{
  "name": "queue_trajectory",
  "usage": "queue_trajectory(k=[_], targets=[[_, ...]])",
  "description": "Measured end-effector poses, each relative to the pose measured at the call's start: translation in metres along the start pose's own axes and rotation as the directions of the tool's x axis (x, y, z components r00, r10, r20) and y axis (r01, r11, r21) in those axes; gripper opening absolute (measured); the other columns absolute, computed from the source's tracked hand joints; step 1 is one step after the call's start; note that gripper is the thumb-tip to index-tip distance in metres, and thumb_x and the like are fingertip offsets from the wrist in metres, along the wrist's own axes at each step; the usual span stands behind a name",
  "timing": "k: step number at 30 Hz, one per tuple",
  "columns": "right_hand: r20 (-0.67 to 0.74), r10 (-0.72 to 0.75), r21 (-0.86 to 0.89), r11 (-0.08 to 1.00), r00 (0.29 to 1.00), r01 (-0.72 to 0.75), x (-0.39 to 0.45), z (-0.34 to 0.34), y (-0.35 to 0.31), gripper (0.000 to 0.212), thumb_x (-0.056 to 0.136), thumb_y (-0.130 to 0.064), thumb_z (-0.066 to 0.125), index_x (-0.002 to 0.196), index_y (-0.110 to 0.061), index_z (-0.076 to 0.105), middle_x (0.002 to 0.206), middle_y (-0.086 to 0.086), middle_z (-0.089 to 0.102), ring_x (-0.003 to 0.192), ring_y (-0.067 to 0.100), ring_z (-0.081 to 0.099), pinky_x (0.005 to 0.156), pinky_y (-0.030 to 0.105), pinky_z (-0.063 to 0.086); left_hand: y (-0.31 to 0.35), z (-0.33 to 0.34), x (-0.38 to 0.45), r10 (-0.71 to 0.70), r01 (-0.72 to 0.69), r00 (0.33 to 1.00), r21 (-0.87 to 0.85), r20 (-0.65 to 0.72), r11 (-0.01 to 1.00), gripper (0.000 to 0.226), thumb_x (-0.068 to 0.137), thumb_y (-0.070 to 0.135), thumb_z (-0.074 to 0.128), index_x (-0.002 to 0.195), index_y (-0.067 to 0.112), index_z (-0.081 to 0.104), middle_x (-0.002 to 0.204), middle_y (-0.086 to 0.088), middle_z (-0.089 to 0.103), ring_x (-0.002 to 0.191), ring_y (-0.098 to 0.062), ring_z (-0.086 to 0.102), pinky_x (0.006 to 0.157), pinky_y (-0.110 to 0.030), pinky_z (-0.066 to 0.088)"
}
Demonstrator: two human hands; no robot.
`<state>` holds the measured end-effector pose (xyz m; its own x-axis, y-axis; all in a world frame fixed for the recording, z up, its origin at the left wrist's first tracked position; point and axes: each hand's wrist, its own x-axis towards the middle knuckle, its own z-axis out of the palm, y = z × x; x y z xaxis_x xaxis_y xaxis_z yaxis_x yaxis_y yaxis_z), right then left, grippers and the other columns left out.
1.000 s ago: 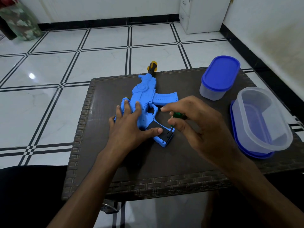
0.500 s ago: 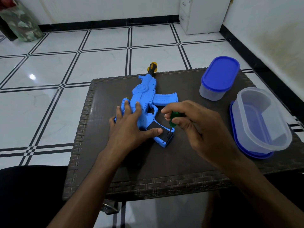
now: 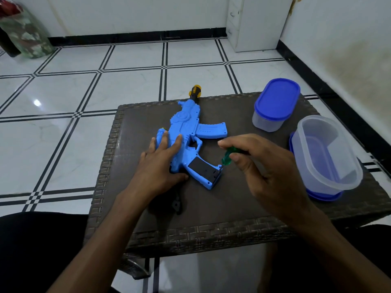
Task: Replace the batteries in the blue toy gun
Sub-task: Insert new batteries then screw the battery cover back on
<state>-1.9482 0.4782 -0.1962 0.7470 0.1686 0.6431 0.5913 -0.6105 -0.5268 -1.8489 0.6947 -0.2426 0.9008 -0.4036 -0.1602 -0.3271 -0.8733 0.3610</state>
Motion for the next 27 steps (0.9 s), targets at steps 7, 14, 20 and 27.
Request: queue_trajectory(k=[7,14,20,27], targets=[[-0.013,0.053,0.059,0.997,0.999,-0.052,0.003,0.007,-0.009,0.028,0.091,0.006,0.057,0.114,-0.007,0.066,0.106,-0.002,0.068,0.103,0.008,0.064,0.086,0.028,0.053,-0.002,-0.001,-0.008,0.018,-0.018,1.000,0.055,-0.003,0.998,0.093,0.084,0.037,0.066,0.152,0.040,0.003,0.162,0.001,-0.008,0.148,-0.031,-0.004,0.117,-0.049,0.017],[-0.029,0.123,0.197,0.974,0.992,-0.114,0.002,0.017,-0.014,0.025,0.092,0.008,0.051,0.105,-0.009,0.065,0.102,-0.001,0.067,0.098,0.015,0.065,0.083,0.034,0.053,-0.003,-0.002,-0.016,0.020,-0.018,1.000,0.088,-0.021,0.996,0.089,0.086,0.036,0.063,0.151,0.041,0.003,0.162,0.002,-0.005,0.148,-0.031,0.000,0.116,-0.049,0.019],[-0.162,0.192,0.312,0.941,0.968,-0.134,0.019,0.009,-0.020,0.025,0.096,0.007,0.047,0.110,-0.010,0.059,0.102,0.003,0.065,0.098,0.016,0.065,0.086,0.029,0.054,-0.003,-0.001,-0.017,0.028,-0.024,0.999,0.126,-0.028,0.992,0.089,0.086,0.036,0.062,0.151,0.040,0.003,0.162,0.001,-0.006,0.148,-0.032,-0.001,0.115,-0.047,0.019],[-0.253,0.231,0.111,0.972,0.940,-0.209,0.007,0.000,-0.004,0.023,0.092,-0.003,0.061,0.109,-0.019,0.061,0.108,-0.008,0.067,0.104,0.008,0.065,0.088,0.022,0.052,-0.007,-0.001,-0.017,0.050,-0.045,0.998,0.093,-0.046,0.995,0.090,0.085,0.039,0.064,0.151,0.041,0.003,0.162,0.002,-0.004,0.149,-0.031,0.000,0.115,-0.049,0.021]])
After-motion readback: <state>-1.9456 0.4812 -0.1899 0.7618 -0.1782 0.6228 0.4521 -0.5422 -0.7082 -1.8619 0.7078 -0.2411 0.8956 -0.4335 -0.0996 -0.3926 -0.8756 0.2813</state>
